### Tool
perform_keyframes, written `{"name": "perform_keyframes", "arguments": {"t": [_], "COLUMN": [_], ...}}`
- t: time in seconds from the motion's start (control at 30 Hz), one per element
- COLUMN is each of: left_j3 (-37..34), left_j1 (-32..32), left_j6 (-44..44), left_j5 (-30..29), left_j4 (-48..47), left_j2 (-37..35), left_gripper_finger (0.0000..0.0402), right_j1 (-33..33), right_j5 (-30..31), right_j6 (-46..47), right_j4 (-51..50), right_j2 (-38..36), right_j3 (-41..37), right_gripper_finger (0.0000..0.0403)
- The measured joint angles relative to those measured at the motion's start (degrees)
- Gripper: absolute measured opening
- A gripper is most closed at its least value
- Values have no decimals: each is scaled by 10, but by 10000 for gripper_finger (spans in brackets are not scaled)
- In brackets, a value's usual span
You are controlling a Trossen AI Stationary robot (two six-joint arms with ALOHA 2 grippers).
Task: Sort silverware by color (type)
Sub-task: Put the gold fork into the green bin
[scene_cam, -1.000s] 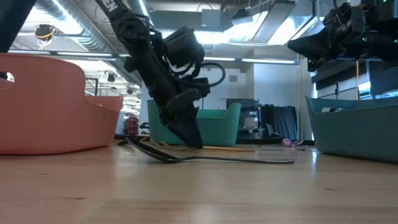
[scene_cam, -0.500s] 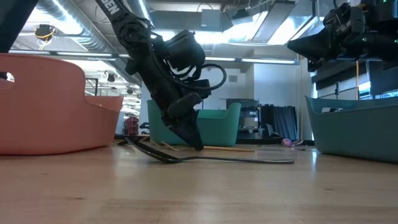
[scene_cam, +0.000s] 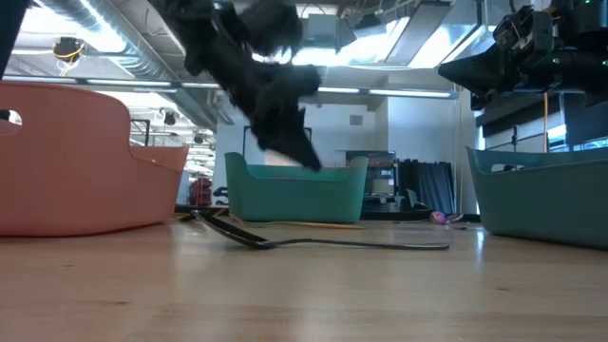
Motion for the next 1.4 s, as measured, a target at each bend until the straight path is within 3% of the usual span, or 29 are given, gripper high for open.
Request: {"name": "perform_keyframes", "arguments": {"t": [0.17, 0.33, 0.63, 1.0, 1.4], "left_j3": [1, 1, 2, 2, 2], "left_j1": [1, 13, 102, 224, 285], "left_j6": [47, 119, 200, 200, 199], "left_j5": [-21, -94, -106, 6, 29], "left_j4": [5, 21, 59, 69, 95], "left_j2": [-64, -106, -108, -80, 16], "left_gripper_finger": [19, 19, 20, 20, 20], "right_j1": [0, 0, 0, -1, -1], "right_j5": [1, 31, 85, 135, 156], "right_j6": [0, 1, -1, -5, -16], "right_j4": [0, 1, 3, 25, 27], "right_j2": [0, 0, 0, 0, 0], "right_j3": [0, 0, 0, 0, 0], "right_gripper_finger": [19, 19, 19, 19, 19]}}
